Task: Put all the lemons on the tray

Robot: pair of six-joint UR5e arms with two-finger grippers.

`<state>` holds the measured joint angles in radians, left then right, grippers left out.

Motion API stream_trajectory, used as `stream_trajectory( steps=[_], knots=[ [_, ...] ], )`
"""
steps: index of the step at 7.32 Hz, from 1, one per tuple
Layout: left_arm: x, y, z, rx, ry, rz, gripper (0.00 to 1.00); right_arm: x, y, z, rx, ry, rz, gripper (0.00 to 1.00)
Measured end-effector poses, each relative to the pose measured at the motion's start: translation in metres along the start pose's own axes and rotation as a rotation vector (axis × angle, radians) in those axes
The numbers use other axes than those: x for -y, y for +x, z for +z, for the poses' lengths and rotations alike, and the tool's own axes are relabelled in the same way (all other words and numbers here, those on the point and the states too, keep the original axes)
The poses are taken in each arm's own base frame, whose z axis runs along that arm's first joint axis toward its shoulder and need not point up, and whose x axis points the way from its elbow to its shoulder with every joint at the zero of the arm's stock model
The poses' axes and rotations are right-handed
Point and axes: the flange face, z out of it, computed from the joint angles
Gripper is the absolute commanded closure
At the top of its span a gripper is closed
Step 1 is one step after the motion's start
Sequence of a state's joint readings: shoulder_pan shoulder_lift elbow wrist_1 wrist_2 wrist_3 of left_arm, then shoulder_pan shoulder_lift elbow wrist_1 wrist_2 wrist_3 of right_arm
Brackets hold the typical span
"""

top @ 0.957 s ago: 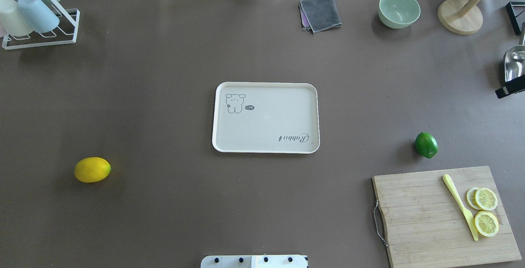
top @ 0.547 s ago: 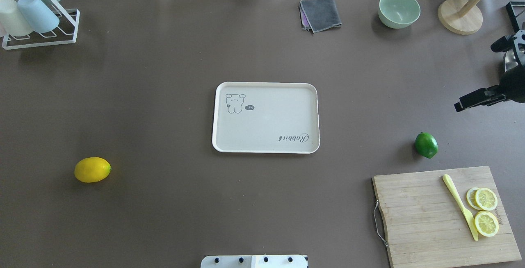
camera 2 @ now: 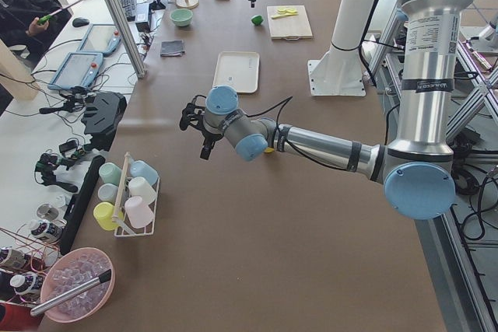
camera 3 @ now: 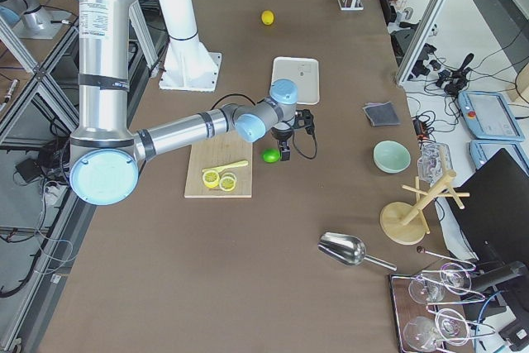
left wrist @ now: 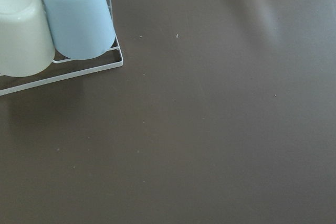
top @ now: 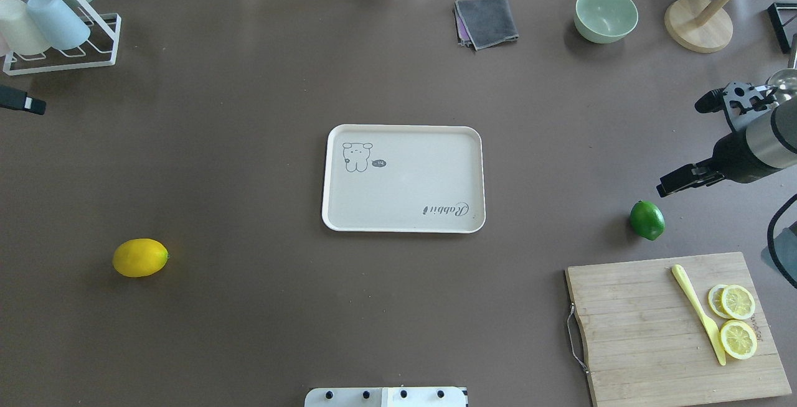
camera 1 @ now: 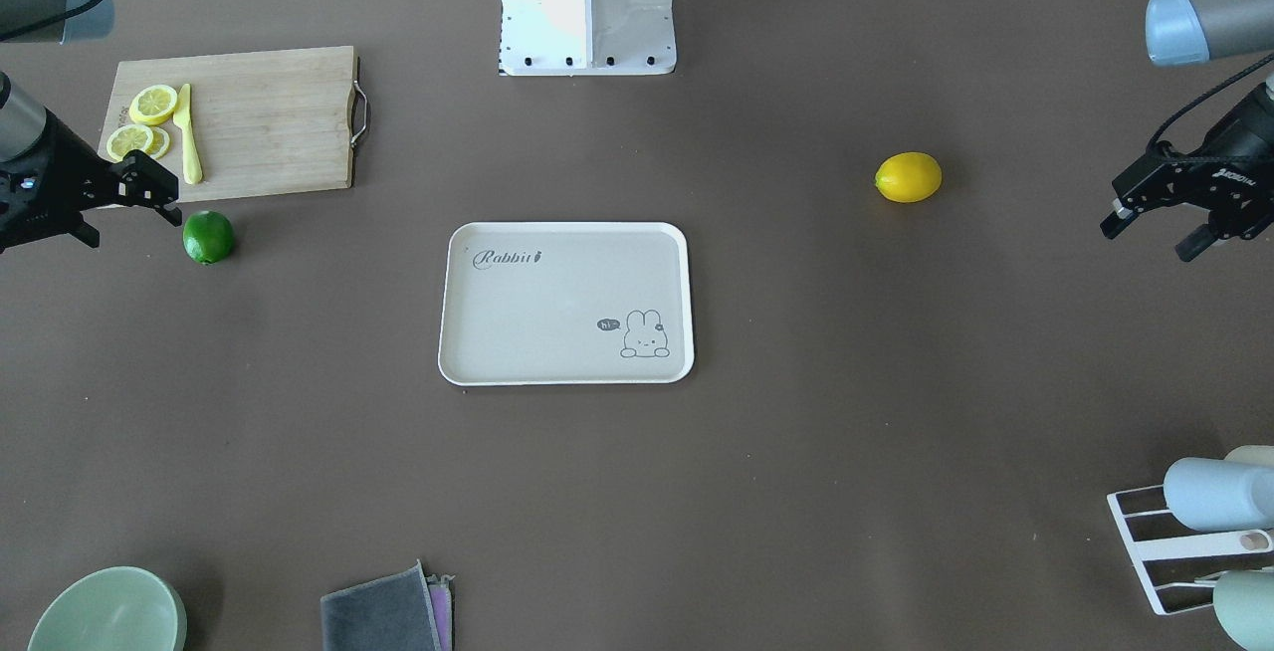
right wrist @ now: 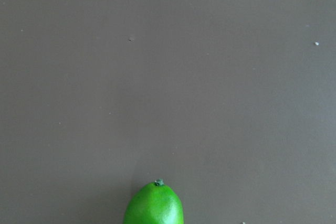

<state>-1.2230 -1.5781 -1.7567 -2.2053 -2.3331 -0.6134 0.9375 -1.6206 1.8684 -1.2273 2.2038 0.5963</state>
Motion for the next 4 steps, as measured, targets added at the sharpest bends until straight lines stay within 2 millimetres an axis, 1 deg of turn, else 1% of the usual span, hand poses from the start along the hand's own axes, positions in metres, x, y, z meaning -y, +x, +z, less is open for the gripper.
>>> stream_trajectory(
  steps=[1, 3, 4],
  knots=[
    [0.000, 0.005, 0.002, -0.001, 0.000, 0.003, 0.02, 0.002, -0.008, 0.016, -0.005, -0.018, -0.014, 0.00],
    [0.002, 0.009, 0.003, 0.001, 0.004, 0.008, 0.02, 0.011, -0.014, 0.050, -0.006, -0.034, -0.041, 0.00],
    [0.003, 0.011, 0.003, 0.000, 0.006, 0.009, 0.02, 0.014, -0.017, 0.062, -0.001, -0.037, -0.043, 0.00]
  ],
)
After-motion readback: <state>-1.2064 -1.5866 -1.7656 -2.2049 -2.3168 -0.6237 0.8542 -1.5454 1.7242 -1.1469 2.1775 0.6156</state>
